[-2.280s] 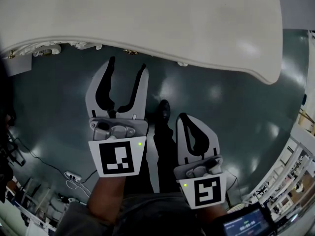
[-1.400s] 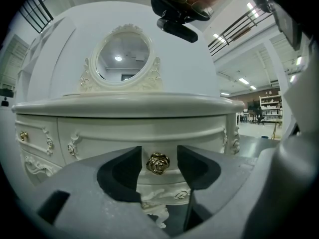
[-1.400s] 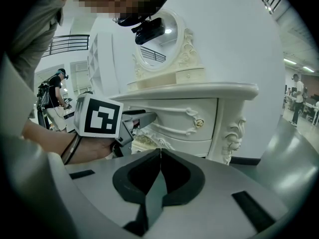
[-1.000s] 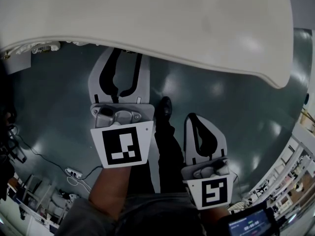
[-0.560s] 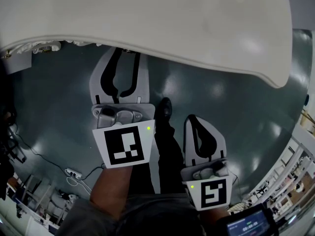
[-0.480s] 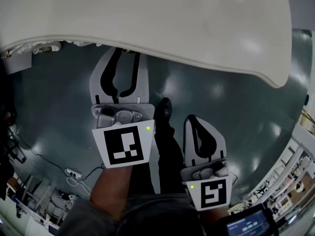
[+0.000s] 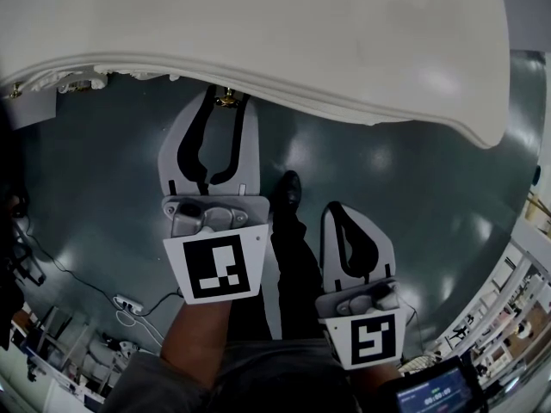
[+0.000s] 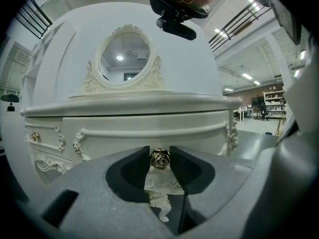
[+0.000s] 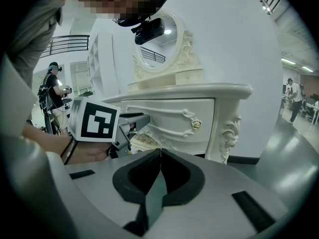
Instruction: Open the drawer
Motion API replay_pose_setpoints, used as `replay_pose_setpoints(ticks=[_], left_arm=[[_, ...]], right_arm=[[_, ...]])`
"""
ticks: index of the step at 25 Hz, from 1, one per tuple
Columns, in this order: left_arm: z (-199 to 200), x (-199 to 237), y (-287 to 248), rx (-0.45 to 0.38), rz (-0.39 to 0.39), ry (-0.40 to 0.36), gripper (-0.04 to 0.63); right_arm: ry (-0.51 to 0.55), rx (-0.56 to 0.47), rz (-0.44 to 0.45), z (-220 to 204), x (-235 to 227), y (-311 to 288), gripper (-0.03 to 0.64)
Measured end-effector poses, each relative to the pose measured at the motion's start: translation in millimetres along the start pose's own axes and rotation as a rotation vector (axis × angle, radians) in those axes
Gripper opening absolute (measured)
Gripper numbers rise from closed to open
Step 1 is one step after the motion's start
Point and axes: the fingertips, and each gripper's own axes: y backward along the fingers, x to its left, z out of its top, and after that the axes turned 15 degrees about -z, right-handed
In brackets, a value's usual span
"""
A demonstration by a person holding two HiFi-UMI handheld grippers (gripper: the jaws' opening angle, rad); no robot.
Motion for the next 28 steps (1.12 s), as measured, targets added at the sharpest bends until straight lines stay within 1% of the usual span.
replay_pose_setpoints(ticks=[6, 12, 17, 28], left_arm=[[-2, -2, 4, 0.01, -0.009, -0.002, 0.133], [-1, -21, 14, 0.016, -0.02, -0.011, 0.133], [-3, -19, 22, 0.024, -0.025, -0.015, 0.133], [-13, -21, 40, 0.045, -0.016, -0.015, 0.133]], right_arm=[[0.003, -0.005, 0.01, 2, 6, 2, 0.014], [0.01, -0.032, 0.023, 4, 3, 16, 0.014], [0.018, -0.042, 0.034, 9, 11, 19, 0.014], [0.041, -0.074, 0.066, 17, 13, 28, 0.014]])
